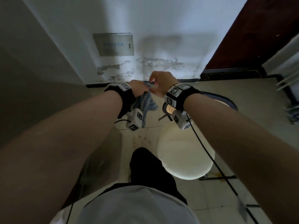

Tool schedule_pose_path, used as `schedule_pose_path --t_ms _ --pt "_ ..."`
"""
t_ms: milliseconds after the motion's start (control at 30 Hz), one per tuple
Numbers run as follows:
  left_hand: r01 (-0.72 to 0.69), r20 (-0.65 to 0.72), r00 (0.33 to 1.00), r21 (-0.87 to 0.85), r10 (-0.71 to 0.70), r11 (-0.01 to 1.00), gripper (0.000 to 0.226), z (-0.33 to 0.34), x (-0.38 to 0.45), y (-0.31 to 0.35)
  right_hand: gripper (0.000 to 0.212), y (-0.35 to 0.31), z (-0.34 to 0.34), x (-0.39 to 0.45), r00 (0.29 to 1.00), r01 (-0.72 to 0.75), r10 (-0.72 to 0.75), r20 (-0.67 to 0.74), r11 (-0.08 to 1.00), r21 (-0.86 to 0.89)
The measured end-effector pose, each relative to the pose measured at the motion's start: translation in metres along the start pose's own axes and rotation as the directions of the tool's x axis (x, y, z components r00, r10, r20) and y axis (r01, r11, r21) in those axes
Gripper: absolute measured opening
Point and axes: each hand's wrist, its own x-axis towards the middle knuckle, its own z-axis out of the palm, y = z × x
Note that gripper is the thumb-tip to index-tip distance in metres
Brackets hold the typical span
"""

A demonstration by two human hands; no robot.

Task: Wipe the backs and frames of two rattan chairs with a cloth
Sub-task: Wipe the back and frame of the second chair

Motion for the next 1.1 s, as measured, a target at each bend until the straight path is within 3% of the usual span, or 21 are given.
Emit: schedule_pose_path --t_ms 100,167,233,300,433,533,567,767,833,933,1100 --pt "0.001 0.001 1.0 -0.018 -0.001 1.0 0.031 -0.001 0.036 0.011 0.04 0.001 -0.009 0.027 0.99 -0.021 0.025 0.138 0.999 -0.029" --pt "0.042 0.055 0.998 -0.055 -0.039 0.998 0.017 -0.004 0.064 0.03 0.056 0.008 -0.02 0.051 0.981 -0.035 0.047 0.19 0.997 -0.068" --pt "0.092 0.063 0.994 -0.095 -0.086 0.991 0.016 -0.007 0.093 0.051 0.063 0.024 -0.031 0.076 0.974 -0.06 0.07 0.217 0.997 -0.053" --pt "0.124 0.07 0.991 -0.165 -0.114 0.978 0.018 -0.011 0.122 0.075 0.061 0.044 -0.043 0.103 0.967 -0.104 0.113 0.228 0.993 -0.051" --pt "0.097 0.237 0.97 -0.154 -0.059 0.983 0.028 -0.013 0.167 0.122 0.046 0.086 -0.055 0.147 0.952 -0.212 0.215 0.216 0.977 -0.04" --pt "0.131 0.239 0.968 -0.216 -0.077 0.968 0.01 -0.01 0.193 0.15 0.037 0.118 -0.066 0.171 0.939 -0.253 0.256 0.232 0.966 -0.041" --pt "0.146 0.235 0.968 -0.231 -0.091 0.962 0.015 -0.007 0.2 0.158 0.035 0.128 -0.07 0.176 0.935 -0.269 0.27 0.232 0.962 -0.036" --pt "0.114 0.314 0.947 -0.144 -0.064 0.983 0.021 0.022 0.243 0.225 0.027 0.202 -0.098 0.185 0.885 -0.442 0.43 0.177 0.897 0.028" --pt "0.054 0.343 0.939 -0.109 -0.013 0.993 0.022 0.038 0.258 0.241 0.024 0.235 -0.1 0.178 0.837 -0.547 0.533 0.128 0.827 0.131" --pt "-0.032 0.417 0.908 -0.026 0.04 0.999 0.022 0.068 0.279 0.262 0.02 0.286 -0.096 0.163 0.709 -0.679 0.704 0.049 0.661 0.32" --pt "-0.145 0.572 0.819 0.134 0.043 0.98 0.009 0.133 0.321 0.295 0.005 0.366 -0.085 0.136 0.382 -0.754 0.924 0.02 0.299 0.585"
